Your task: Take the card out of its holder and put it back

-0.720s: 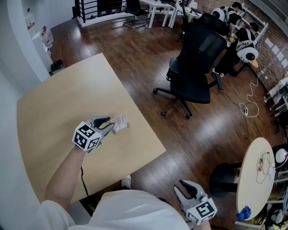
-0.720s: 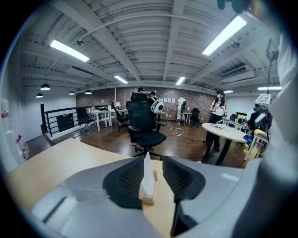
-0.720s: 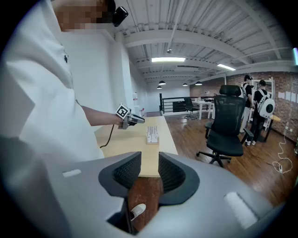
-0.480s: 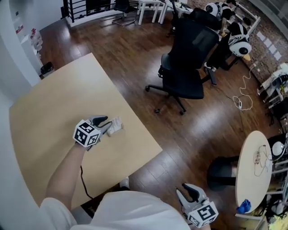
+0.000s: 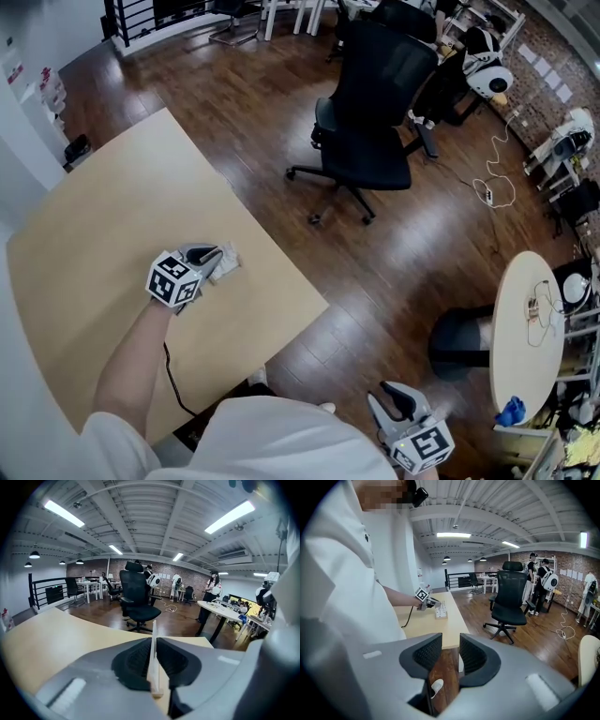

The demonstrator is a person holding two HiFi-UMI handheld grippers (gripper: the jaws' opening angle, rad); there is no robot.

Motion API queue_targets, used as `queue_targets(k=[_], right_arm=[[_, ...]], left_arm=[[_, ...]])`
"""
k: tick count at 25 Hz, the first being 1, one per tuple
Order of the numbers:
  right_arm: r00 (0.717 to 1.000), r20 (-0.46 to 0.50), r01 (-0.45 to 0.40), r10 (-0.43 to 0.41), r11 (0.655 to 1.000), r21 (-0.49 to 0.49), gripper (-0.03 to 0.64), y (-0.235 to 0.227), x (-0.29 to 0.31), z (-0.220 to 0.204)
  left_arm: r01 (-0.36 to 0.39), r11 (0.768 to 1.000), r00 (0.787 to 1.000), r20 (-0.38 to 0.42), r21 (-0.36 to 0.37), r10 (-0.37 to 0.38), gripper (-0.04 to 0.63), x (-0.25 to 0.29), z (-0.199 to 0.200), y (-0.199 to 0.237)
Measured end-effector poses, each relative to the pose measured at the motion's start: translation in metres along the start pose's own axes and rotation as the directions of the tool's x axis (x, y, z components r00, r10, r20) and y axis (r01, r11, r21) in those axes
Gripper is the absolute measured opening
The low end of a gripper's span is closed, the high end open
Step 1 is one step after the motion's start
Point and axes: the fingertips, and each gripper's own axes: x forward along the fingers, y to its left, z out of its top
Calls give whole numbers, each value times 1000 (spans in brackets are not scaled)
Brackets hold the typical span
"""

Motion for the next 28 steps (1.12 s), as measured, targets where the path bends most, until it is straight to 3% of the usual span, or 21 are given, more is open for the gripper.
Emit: queue_targets(k=[5, 15, 28], right_arm=[[1000, -9, 14, -14, 1000, 5, 121, -4, -6, -7], [1000, 8, -13, 13, 1000, -7, 121, 0, -3, -6], [994, 60, -87, 89, 995, -40, 121, 2, -2, -9]], left_arm=[[36, 999, 999, 4, -4, -36, 18, 3, 1, -4], [27, 1000, 998, 51, 1, -27, 17, -16, 31, -3], [-57, 998, 988, 149, 28, 52, 17, -79, 74, -24]])
